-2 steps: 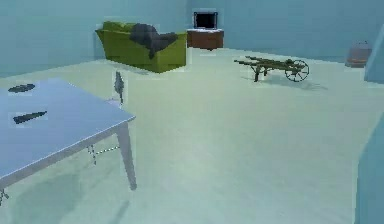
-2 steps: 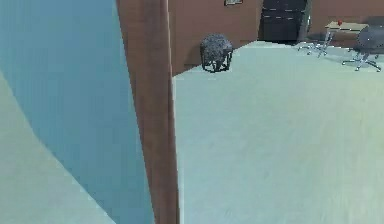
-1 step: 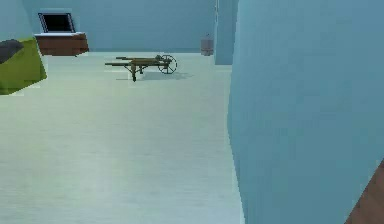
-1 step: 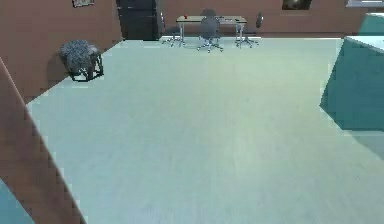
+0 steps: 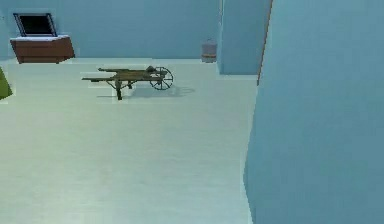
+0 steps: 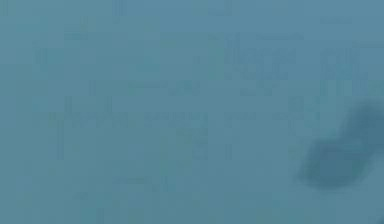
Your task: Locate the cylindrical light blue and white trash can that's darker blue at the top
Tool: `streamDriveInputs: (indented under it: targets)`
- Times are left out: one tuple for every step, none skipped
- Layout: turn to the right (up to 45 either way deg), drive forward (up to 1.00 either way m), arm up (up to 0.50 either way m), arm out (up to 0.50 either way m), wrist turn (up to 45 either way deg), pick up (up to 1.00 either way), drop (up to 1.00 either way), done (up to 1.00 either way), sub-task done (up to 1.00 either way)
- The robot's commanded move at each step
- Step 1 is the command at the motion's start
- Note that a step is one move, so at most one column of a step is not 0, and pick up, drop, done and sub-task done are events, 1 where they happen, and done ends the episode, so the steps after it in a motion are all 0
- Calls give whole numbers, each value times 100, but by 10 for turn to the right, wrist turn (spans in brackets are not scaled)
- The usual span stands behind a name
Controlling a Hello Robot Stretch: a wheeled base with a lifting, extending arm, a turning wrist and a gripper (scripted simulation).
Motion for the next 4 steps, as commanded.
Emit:
streamDriveInputs:
  targets:
    - [60, 0, 0, 0, 0, 0, 0, 0, 0]
    - [0, 45, 0, 0, 0, 0, 0, 0, 0]
    - [-90, 0, 0, 0, 0, 0, 0, 0, 0]
    - [0, 95, 0, 0, 0, 0, 0, 0, 0]
